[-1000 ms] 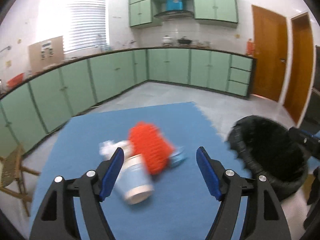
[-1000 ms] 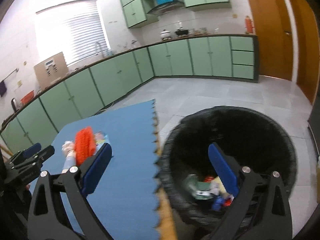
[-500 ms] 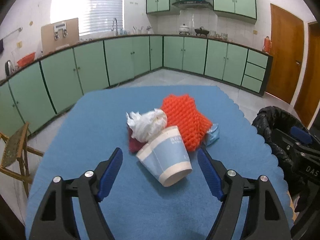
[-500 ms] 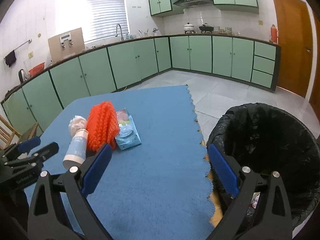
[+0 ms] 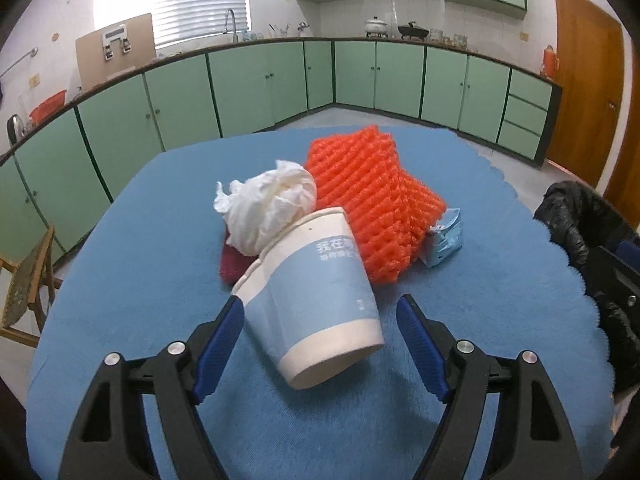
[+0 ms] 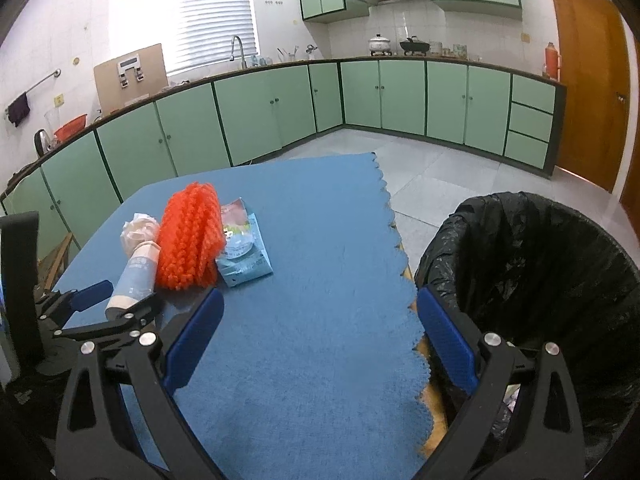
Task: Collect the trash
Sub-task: 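Return both tools to the mat and grasp the white paper cup with the left tool, then grasp the white tissue with the right tool while the left tool holds the cup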
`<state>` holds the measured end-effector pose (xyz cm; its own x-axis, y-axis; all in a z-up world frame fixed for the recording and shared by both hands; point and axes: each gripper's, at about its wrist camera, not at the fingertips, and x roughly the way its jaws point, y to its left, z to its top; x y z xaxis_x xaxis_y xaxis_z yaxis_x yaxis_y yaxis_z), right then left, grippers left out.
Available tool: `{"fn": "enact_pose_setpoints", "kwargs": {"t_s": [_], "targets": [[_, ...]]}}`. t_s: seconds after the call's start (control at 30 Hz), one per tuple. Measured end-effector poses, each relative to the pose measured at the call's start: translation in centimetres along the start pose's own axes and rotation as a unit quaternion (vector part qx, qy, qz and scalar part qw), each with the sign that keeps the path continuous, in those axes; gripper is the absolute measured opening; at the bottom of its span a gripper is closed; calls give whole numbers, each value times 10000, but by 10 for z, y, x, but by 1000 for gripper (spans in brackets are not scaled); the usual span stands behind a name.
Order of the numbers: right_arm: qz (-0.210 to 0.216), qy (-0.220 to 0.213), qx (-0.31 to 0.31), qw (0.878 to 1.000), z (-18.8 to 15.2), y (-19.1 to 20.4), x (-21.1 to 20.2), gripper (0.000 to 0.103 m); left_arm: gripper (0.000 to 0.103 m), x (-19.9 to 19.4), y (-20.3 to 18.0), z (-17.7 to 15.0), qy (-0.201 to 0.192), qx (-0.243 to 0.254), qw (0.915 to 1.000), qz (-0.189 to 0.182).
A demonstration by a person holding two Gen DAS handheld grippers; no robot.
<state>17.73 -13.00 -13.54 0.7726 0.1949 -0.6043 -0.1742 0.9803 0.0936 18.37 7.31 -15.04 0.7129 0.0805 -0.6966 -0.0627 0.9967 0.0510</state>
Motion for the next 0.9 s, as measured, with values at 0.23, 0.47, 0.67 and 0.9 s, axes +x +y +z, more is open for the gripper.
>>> {"fn": "enact_pose_setpoints", "kwargs": {"t_s": [0.23,0.47,0.67,0.9], "targets": [[-16,113,66,9999,-4,-6,7,94,77,12,-10,3,228,141,9993,261],[-31,137,22,9999,-5,-4,7,94,61,7,6,4,191,-154,9997,70],[18,78,-107,9999,-1,6,0,94,45,-16,20,1,82,-344,9992,-199],[235,-30,-366,9991,11,31,-2,94,44,-46,49,-4,-123,-500,9984,-227]]}}
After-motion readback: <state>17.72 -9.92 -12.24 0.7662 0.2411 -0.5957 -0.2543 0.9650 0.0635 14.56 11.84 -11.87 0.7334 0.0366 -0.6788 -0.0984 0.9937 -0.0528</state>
